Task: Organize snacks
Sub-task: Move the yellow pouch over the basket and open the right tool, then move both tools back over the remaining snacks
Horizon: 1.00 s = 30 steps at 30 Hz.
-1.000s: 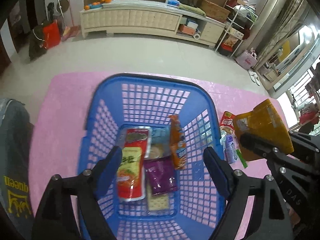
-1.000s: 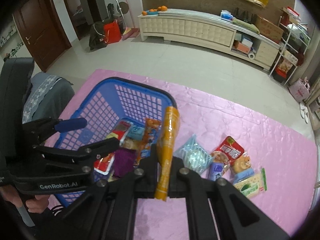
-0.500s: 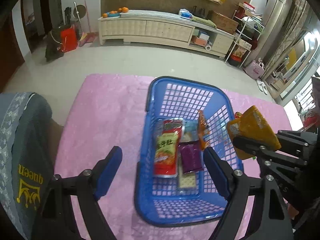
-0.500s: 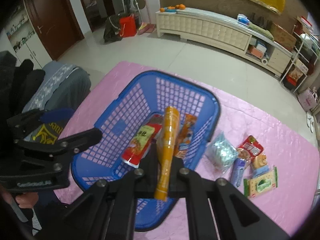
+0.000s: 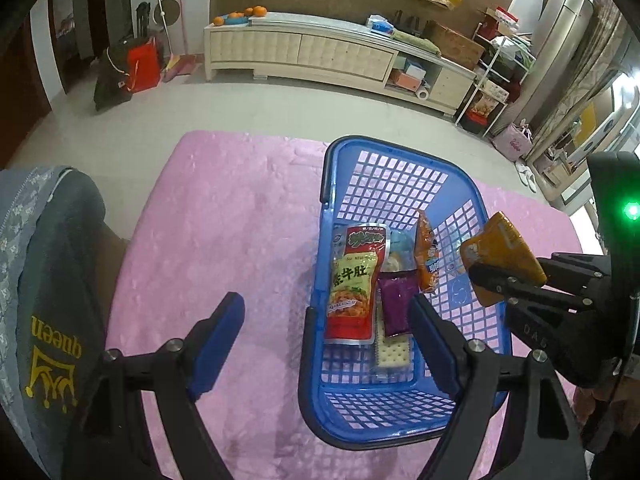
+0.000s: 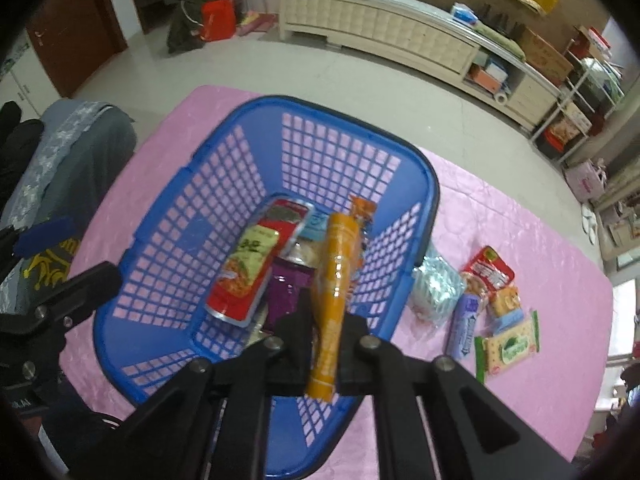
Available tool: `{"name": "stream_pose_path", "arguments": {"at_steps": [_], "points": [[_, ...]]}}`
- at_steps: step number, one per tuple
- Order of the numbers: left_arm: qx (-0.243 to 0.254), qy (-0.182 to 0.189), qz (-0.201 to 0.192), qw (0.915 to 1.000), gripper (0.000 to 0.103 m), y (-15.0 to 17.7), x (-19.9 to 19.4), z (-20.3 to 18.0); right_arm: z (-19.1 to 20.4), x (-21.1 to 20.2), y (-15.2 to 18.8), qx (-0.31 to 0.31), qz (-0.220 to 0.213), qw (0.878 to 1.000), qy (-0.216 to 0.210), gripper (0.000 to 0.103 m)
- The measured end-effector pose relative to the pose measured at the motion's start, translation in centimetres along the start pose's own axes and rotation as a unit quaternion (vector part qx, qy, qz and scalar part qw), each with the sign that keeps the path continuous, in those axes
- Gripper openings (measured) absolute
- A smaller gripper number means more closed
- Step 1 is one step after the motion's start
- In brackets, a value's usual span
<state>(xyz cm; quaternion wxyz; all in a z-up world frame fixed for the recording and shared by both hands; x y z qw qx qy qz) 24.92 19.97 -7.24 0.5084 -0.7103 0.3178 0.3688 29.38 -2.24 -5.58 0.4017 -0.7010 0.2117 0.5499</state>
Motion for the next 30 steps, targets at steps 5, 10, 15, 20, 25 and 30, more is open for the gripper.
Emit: {"name": "stream_pose_path", "arguments": {"at_steps": [5, 10, 15, 20, 25, 30], "points": [[-0.003, 0.004, 0.006, 1.0, 0.082, 0.3, 0.3, -0.2, -0.5, 0.0, -0.1, 0.001, -0.006, 0.999, 0.048, 0.075], [0.003, 0.0, 0.004, 1.0, 0.082, 0.5, -0.4, -0.7, -1.0, -0.9, 0.3, -0.005, -0.024, 0.997, 0.074, 0.08], [0.013, -0.004, -0.005, 0.9999, 0.082, 0.6, -1.6, -1.9, -1.6, -2.0, 1.1, 0.007, -0.028, 0.998, 0.055, 0.081], [0.028, -0.009, -0.01, 0.9995, 0.082, 1.0, -2.5, -3.8, -2.9, -3.7, 2.5, 0.016, -0.035, 0.998, 0.043, 0.081], [0.049, -0.014, -0.015, 0.9986, 0.082, 1.3, -3.2, -6.4, -5.1, -5.5, 3.8, 0.041, -0.045, 0.998, 0.023, 0.081], [0.076, -0.013, -0.02, 0.9968, 0.082, 1.5, -3.7, -10.2, -8.2, -7.0, 5.6, 0.067, -0.055, 0.996, 0.019, 0.081]]}}
Point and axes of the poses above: each gripper's, at about its wrist camera, not at the fingertips, and x roughly the way its jaws point, z to its left, y to its underside, the point moved 3 cm from there along x, roughly the way its jaws point, and after that the axes turned 3 degrees about -x, right-handed, at the moved point
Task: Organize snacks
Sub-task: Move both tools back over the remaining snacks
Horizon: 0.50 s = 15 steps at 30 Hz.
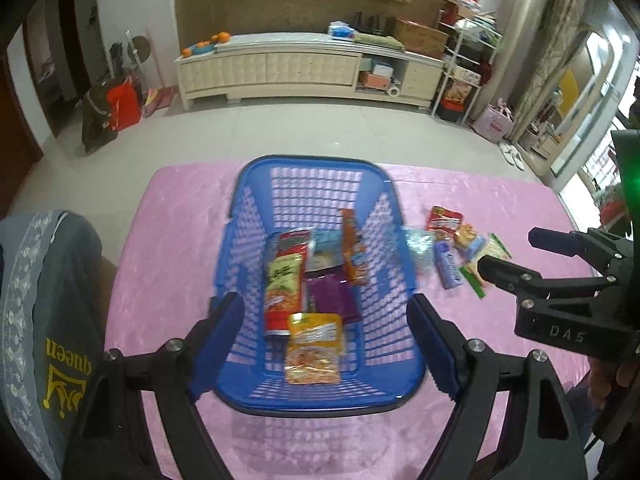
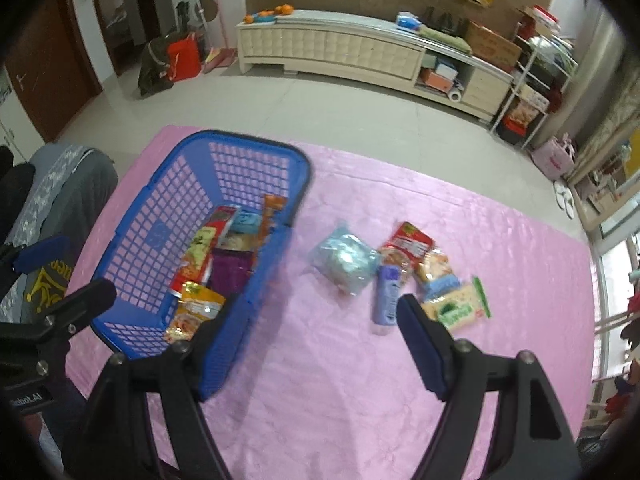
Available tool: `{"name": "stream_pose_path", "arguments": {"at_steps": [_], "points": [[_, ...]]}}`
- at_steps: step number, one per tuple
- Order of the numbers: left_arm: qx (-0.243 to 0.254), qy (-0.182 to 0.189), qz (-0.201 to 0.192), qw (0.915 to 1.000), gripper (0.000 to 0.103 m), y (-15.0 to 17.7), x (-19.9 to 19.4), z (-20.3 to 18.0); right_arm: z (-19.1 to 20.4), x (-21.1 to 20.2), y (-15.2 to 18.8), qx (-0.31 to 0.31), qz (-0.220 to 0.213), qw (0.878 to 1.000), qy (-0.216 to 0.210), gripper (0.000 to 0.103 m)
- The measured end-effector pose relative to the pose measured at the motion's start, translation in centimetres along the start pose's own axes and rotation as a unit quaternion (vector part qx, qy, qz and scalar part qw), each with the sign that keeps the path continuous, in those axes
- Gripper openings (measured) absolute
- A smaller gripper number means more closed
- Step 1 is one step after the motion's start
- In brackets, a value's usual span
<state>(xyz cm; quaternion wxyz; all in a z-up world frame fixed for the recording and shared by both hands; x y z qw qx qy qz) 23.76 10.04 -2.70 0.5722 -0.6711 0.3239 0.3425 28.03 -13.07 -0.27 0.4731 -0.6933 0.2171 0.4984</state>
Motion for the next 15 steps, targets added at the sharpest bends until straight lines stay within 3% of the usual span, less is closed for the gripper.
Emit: {"name": "stream_pose_path", "arguments": {"at_steps": [15], "points": [[0.072, 0.004, 0.035, 0.9968, 0.082, -0.2, 4.3, -11.9, -10.5, -1.1, 4.1, 0.058, -0.003, 0.998, 0.004, 0.081]]}}
Point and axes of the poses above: each gripper's, at about its wrist camera, not at the fingertips, and x roughly the way its jaws point, z to its left, y to its underside, the point moved 3 cm from there along x, roughly the way its jaws point, and after that the axes turned 3 degrees about -x, right-handed, at the moved point
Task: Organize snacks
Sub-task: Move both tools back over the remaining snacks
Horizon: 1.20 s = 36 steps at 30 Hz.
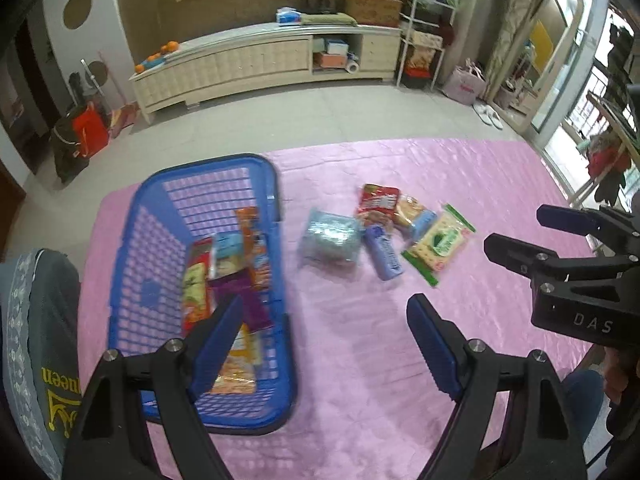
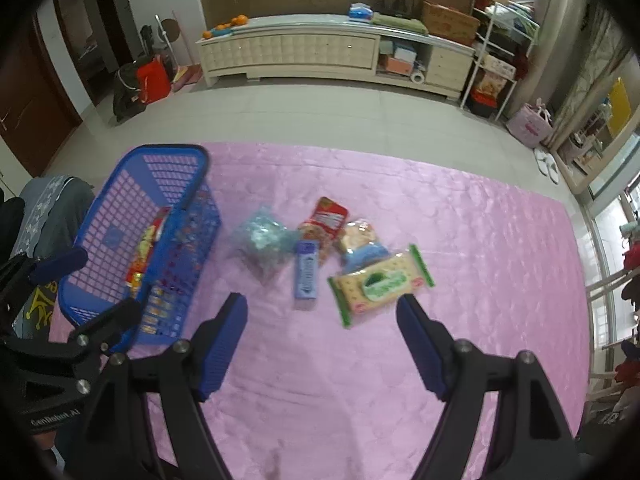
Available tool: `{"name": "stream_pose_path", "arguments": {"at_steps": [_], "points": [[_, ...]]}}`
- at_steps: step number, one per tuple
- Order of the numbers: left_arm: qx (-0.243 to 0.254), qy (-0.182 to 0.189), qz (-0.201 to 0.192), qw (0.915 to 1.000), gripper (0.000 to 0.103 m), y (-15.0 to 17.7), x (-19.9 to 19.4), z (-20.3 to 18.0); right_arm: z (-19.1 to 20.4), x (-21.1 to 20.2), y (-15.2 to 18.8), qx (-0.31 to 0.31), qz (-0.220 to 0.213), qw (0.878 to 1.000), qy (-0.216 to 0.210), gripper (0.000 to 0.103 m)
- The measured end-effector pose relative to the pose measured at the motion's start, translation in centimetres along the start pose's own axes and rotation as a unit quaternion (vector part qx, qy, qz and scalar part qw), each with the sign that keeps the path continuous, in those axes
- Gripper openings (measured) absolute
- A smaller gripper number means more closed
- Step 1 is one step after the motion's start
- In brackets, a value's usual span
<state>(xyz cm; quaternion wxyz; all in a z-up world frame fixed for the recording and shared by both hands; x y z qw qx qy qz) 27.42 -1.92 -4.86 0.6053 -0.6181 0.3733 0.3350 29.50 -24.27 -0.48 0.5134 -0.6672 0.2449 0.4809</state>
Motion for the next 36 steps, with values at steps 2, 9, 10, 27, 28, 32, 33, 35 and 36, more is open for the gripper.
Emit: {"name": "stream_pose_path", "arguments": {"at_steps": [2, 9, 10, 27, 28, 32, 33, 35, 36], "points": [[0.005, 0.002, 0.009, 0.9999, 0.082, -0.2, 0.7, -1.1, -1.1, 0.2, 0.3, 0.004, 0.001, 1.0, 0.001, 0.081], [0.022, 0.002, 0.034, 0.9992, 0.082, -0.6, 3.9, -5.0, -5.2, 2.5, 1.9, 0.026, 0.02, 0.999, -0.004, 0.081], [0.027, 0.0, 0.038, 0.9989, 0.082, -0.7, 4.5, -5.6, -5.8, 3.0, 2.1, 0.028, 0.025, 0.999, -0.005, 0.081], [0.125, 0.026, 0.073, 0.9891, 0.082, -2.4, 14.1, -12.7, -15.2, 9.5, 5.4, 0.1, 0.057, 0.993, -0.017, 0.081], [0.126, 0.03, 0.077, 0.9886, 0.082, -2.5, 14.6, -12.8, -15.6, 9.7, 5.4, 0.104, 0.055, 0.993, -0.017, 0.081], [0.125, 0.031, 0.09, 0.9876, 0.082, -2.8, 16.7, -13.1, -16.8, 10.9, 5.5, 0.116, 0.051, 0.992, -0.011, 0.081], [0.128, 0.032, 0.092, 0.987, 0.082, -2.9, 17.2, -13.4, -17.0, 11.2, 5.5, 0.119, 0.051, 0.991, -0.013, 0.081], [0.138, 0.039, 0.097, 0.9848, 0.082, -3.1, 18.1, -13.9, -17.3, 11.8, 5.6, 0.123, 0.048, 0.991, -0.014, 0.081], [0.146, 0.04, 0.099, 0.9835, 0.082, -3.1, 18.4, -14.1, -17.4, 12.0, 5.7, 0.125, 0.046, 0.991, -0.015, 0.081]]}}
Point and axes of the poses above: each gripper's, at about its wrist camera, not at the fingertips, and x roughly the way its jaws point, z to its left, y to its underside, the point moved 3 cm from there along x, roughly the way its jaws point, and after that the axes turned 3 degrees about -x, right-handed, at the moved point
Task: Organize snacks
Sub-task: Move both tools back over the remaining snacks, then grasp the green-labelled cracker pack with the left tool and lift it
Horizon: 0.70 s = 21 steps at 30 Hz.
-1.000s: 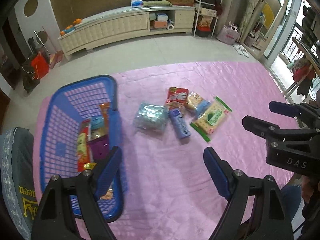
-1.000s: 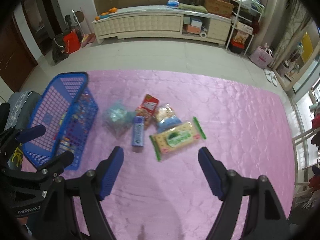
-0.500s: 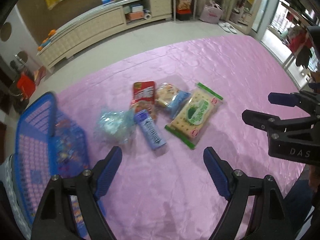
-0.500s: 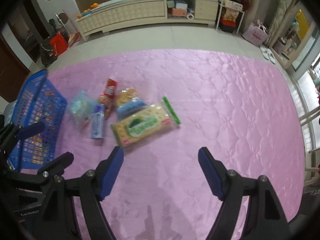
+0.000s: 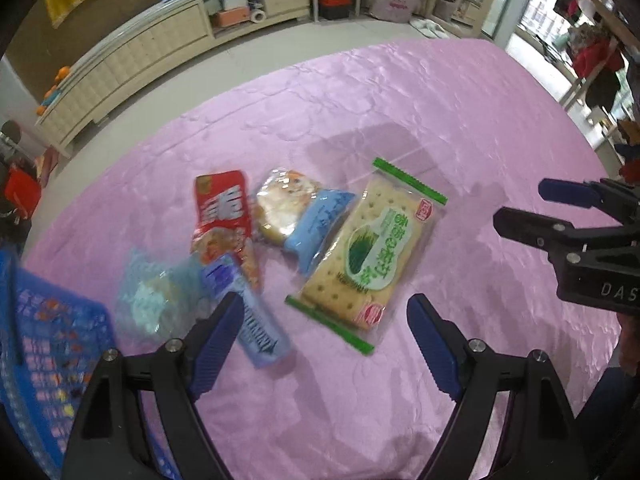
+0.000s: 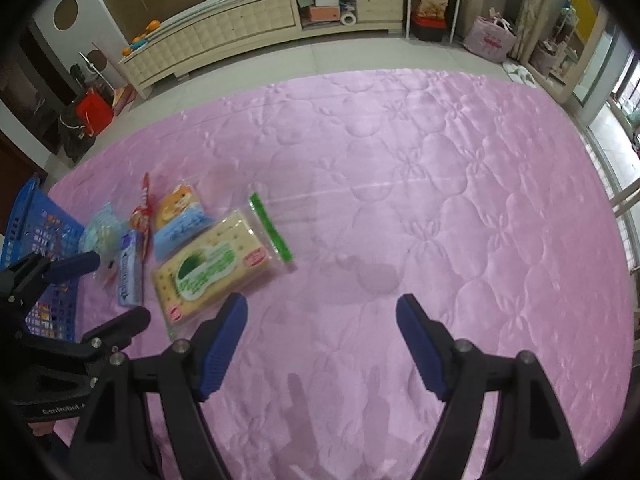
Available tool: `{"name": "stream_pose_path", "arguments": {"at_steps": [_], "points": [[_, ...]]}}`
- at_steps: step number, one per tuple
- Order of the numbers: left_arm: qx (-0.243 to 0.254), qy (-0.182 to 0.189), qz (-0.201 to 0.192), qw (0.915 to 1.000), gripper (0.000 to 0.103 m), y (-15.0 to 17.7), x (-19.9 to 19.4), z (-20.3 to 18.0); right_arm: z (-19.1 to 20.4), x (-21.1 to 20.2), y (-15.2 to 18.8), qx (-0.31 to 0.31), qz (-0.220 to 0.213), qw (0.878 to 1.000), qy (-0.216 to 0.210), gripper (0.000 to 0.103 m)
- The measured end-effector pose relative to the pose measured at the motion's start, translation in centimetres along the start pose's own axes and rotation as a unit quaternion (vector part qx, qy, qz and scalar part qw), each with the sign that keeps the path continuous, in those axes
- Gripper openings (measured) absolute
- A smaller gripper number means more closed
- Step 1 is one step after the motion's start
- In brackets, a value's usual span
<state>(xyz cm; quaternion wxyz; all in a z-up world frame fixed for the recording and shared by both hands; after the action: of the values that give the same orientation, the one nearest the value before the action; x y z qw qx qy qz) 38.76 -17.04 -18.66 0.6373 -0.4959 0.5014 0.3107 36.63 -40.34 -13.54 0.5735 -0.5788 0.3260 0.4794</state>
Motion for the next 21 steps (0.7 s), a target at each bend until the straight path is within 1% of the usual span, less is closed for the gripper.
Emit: {"name": "stream_pose_path", "arguments": {"at_steps": [2, 5, 10, 13, 16, 18, 20, 21], "points": [[0.026, -0.003, 0.007, 0.9996, 0.082, -0.4, 0.9, -0.6, -0.4, 0.2, 0.0, 0.009, -0.007, 1.0, -0.002, 0.081], [0.05, -0.004, 0.02, 0.9985, 0.082, -0.7, 2.3, -1.3, -0.9, 0.7, 0.2, 0.012, -0.013, 1.0, -0.004, 0.081], [0.049, 0.001, 0.034, 0.9982, 0.082, -1.3, 4.4, -2.0, -1.3, 2.0, 1.0, 0.001, -0.001, 1.0, -0.005, 0.081], [0.047, 0.016, 0.04, 0.998, 0.082, -1.4, 5.6, -2.8, -2.0, 1.8, 0.9, 0.007, -0.006, 1.0, -0.01, 0.081], [0.053, 0.019, 0.039, 0.9976, 0.082, -1.4, 6.4, -3.7, -2.9, 1.6, 1.0, 0.017, -0.012, 1.0, 0.0, 0.081], [0.052, 0.026, 0.028, 0.9979, 0.082, -1.6, 6.4, -4.4, -3.5, 1.6, 1.3, 0.022, -0.012, 1.0, 0.011, 0.081], [0.044, 0.025, 0.015, 0.9986, 0.082, -1.5, 6.3, -5.2, -3.9, 1.6, 1.5, 0.024, -0.009, 1.0, 0.014, 0.081], [0.045, 0.026, 0.012, 0.9986, 0.08, -1.4, 6.4, -5.6, -4.0, 1.6, 1.6, 0.023, -0.009, 1.0, 0.015, 0.081]]}}
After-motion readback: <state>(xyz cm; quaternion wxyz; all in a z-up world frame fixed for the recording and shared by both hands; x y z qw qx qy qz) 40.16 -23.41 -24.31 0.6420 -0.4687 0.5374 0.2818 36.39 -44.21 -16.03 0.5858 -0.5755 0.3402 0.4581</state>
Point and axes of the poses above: each gripper's, at about its wrist camera, not at the fingertips, and x roughly the way its jaws point, z to its left, y to its underside, the point moved 3 cm from there along x, roughly the way its jaws point, and after that the axes turned 3 degrees about -x, right-handed, at the moved point
